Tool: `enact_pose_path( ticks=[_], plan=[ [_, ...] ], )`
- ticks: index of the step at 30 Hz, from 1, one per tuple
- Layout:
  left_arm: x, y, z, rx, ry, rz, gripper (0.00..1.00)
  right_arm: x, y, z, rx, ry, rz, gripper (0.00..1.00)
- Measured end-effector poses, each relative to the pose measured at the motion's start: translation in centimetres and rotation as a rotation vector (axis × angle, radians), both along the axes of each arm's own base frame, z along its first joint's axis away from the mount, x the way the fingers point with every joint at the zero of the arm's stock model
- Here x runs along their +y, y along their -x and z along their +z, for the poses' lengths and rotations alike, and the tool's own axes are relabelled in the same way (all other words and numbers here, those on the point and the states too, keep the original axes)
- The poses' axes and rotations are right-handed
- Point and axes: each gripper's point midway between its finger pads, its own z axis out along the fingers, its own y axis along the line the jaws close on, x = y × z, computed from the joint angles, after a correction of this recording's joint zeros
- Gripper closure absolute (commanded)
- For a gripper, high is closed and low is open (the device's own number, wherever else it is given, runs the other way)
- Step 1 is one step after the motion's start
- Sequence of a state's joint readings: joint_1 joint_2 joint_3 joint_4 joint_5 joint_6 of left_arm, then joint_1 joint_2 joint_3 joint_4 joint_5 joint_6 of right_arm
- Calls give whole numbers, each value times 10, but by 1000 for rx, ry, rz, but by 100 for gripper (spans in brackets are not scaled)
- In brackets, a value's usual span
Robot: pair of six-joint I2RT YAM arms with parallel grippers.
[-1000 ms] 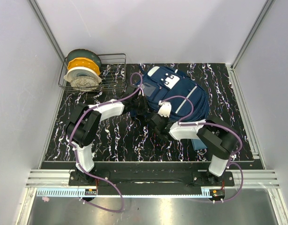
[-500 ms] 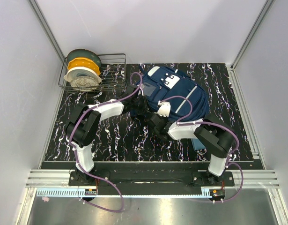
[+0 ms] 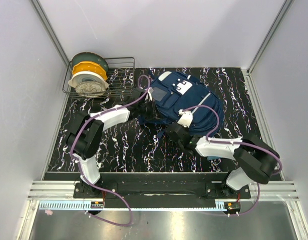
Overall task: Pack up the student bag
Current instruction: Zip the student bag at the center of the board.
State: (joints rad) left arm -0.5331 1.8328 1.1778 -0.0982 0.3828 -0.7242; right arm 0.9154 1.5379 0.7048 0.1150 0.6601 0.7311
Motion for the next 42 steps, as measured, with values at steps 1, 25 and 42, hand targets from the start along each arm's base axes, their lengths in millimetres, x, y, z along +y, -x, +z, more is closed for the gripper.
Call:
enact_pose_path(
  ticks=[1,25,42],
  plan=[
    [3,0,-1,4,-6,1,100,-2,3,-1,6,-6,2,100],
    [34,-2,-1,12,-51,7,100,-51,63,6,83,-108,38,100],
    [54,-1,49,-167,-9,-34,1,-40,69,1,134,-121,91,100]
  ],
)
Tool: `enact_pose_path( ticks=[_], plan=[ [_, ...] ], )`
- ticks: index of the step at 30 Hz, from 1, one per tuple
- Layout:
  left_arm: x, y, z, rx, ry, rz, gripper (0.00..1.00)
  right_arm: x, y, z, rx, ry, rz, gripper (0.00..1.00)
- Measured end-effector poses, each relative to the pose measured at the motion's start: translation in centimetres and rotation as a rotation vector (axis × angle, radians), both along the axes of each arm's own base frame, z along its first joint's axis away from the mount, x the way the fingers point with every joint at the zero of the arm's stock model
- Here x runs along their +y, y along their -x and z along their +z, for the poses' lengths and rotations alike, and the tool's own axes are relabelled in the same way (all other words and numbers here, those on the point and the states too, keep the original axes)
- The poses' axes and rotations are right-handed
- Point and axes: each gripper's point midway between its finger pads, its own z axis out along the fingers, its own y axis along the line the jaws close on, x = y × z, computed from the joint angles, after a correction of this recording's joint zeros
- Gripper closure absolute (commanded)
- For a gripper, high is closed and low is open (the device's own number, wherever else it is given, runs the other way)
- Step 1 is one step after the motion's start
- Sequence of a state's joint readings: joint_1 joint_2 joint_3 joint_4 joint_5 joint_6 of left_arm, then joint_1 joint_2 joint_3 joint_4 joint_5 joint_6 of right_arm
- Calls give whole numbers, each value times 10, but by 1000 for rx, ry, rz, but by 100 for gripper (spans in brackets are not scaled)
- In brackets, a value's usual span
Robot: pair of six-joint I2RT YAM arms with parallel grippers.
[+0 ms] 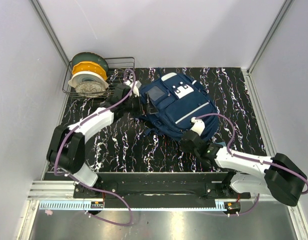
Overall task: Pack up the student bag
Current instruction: Zip the student bag at the center of the board.
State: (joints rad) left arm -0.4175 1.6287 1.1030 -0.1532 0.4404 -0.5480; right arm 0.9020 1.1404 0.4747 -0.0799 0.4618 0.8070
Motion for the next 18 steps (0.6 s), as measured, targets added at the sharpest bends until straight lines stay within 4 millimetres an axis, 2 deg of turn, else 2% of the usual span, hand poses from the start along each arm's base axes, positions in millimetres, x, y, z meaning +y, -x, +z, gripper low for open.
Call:
enact_pose_path(
  ticks=[2,4,7,11,14,18],
  plan=[
    [4,9,8,-26,11,0,1,8,-3,2,3,-12,14,100],
    [11,23,7,-29,11,2,1,17,-6,5,2,-29,29,100],
    [22,49,-8,13,4,16,1,23,-8,9,-8,-49,41,100],
    [31,83,-38,111,-7,35,1,27,-8,10,-8,-54,56,100],
    [27,95,-45,151,-4,37,1,27,-8,10,-7,-56,60,100],
    [4,99,-36,125,32,-2,1,28,-8,10,-7,-56,60,100]
  ],
)
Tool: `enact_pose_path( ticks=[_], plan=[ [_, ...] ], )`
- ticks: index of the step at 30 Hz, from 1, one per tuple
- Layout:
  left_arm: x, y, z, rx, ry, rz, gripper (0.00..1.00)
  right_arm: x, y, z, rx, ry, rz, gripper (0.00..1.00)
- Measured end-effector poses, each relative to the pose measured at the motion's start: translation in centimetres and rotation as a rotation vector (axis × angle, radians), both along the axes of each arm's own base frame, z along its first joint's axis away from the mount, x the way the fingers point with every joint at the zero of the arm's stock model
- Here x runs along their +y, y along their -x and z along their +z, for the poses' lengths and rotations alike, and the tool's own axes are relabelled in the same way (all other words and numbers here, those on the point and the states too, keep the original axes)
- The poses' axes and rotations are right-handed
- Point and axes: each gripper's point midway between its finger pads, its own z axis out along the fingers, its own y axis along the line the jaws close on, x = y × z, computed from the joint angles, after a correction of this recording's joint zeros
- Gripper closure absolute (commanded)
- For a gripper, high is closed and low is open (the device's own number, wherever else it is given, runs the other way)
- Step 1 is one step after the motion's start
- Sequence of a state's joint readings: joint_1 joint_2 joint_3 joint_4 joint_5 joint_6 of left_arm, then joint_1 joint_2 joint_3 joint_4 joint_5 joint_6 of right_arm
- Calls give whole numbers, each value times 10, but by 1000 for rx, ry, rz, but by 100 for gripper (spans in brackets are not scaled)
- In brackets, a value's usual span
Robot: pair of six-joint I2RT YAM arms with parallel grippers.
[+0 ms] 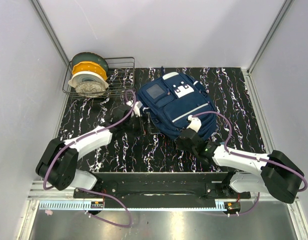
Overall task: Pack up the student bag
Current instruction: Zip the student bag at the center of the board.
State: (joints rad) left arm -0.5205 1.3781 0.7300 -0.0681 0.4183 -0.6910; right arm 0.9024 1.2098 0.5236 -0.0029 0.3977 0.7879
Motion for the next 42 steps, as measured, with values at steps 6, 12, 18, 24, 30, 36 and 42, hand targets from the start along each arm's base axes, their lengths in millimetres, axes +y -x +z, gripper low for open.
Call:
enact_pose_path(
  ticks=[6,12,18,24,30,36,42],
  plan=[
    [-38,-5,-3,30,85,-13,1,0,0,0,-1,4,4,100],
    [-58,-15,-20,123,154,47,8,1,1,3,-5,-7,9,100],
    [-69,-27,-21,159,218,96,31,0,1,14,-28,-39,8,100],
    [-78,-38,-20,167,243,106,78,-2,3,15,-33,-43,8,100],
    [-76,-40,-20,157,201,88,100,-6,5,16,-43,-50,2,100],
    [-71,-47,-14,99,81,2,100,-17,5,21,-62,-57,-35,100],
    [-49,-57,-11,52,-22,-65,100,-26,7,25,-71,-43,-59,100]
  ],
)
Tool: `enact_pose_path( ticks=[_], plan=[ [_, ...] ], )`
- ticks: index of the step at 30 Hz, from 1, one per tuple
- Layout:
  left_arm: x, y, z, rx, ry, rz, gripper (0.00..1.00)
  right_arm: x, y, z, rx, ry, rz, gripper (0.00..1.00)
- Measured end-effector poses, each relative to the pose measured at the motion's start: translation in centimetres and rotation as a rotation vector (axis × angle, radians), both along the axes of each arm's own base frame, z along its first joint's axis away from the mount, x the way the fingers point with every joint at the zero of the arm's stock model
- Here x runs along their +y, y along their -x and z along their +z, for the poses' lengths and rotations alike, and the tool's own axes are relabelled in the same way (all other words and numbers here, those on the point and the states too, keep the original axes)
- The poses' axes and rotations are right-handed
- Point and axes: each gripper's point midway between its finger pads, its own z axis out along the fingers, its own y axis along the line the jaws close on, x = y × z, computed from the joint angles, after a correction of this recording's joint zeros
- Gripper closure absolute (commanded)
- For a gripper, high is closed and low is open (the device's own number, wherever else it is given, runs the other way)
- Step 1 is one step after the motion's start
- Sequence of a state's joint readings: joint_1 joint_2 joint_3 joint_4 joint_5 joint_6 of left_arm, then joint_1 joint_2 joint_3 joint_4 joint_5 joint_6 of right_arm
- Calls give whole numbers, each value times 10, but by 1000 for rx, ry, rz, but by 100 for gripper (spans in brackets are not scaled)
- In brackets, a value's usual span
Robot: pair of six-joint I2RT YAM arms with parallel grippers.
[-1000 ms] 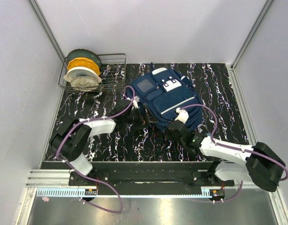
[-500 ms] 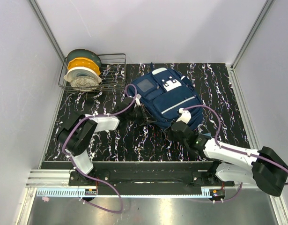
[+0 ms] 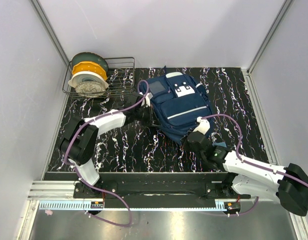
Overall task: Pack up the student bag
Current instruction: Zip the student bag at the center of the board.
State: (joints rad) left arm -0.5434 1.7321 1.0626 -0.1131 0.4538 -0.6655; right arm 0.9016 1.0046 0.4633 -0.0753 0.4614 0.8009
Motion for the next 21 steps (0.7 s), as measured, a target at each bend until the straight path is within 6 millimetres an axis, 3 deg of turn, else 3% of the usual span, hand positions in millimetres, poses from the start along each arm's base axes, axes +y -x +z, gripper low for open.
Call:
enact_pose_path(
  ticks=[10,11,13,14,17,21],
  plan=[
    [37,-7,-2,63,26,-10,97,0,4,6,-5,-15,8,100],
    [39,-8,-1,64,30,-12,92,-1,4,5,-3,-13,7,100],
    [42,-9,-1,67,31,-17,70,-1,4,5,0,-13,5,100],
    [44,-10,-1,64,25,-21,46,-1,4,5,0,-13,5,100],
    [55,-22,1,22,7,-14,12,-9,5,-2,13,23,-12,100],
    [72,-35,5,-26,-18,34,5,-14,6,-11,37,43,-31,100]
  ],
)
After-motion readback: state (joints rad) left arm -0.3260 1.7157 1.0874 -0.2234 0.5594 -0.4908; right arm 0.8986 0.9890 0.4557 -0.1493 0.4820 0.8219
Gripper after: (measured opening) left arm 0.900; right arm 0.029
